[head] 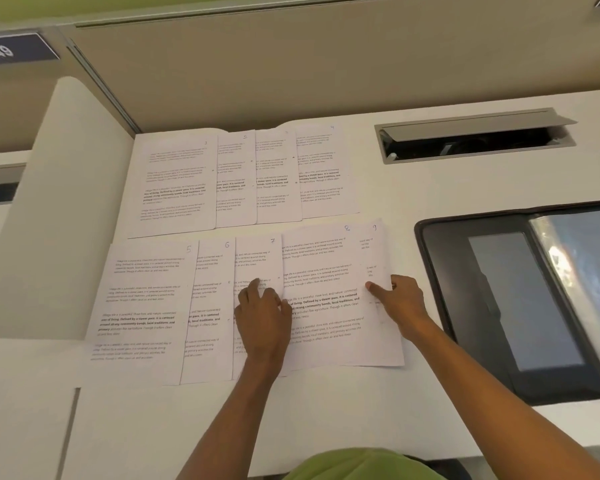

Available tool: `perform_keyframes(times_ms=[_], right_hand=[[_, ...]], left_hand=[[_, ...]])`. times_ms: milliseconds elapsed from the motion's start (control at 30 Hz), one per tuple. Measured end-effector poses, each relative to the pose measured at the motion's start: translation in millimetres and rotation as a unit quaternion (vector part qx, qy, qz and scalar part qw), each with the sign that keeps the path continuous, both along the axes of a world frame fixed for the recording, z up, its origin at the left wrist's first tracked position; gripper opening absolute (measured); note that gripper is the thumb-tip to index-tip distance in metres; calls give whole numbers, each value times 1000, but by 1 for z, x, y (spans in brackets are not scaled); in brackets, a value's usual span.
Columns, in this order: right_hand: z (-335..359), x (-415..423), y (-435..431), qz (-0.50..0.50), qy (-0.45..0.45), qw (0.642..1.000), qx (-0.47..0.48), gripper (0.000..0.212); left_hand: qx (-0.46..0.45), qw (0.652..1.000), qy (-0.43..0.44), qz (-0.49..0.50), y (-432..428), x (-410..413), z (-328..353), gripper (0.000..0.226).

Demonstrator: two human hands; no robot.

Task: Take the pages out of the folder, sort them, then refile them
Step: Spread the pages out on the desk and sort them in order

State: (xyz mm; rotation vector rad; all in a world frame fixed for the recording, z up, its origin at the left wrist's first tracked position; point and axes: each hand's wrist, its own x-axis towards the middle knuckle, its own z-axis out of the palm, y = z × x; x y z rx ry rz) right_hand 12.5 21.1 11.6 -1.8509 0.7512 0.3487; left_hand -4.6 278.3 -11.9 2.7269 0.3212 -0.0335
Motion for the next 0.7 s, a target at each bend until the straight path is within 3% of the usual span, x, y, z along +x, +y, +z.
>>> perform_keyframes(times_ms=[133,367,500,600,700], right_hand=[[-4,-2,-5,1,22,1000,-2,16],[-1,-4,-1,15,21,999,21,34],[-2,-3,1,16,16,1000,-5,21],[-4,0,-2,11,19,995,-97,27],[-9,1,-7,-16,13,993,-113,35]], left_hand=[[2,1000,-8,4,0,-1,-2,12],[-3,1000,-16,4,0,2,-5,11],[-15,999,-34,6,3,3,-7,13],[-32,998,-50,-9,3,2,-10,35],[-22,999,-6,-37,2,0,-13,63]])
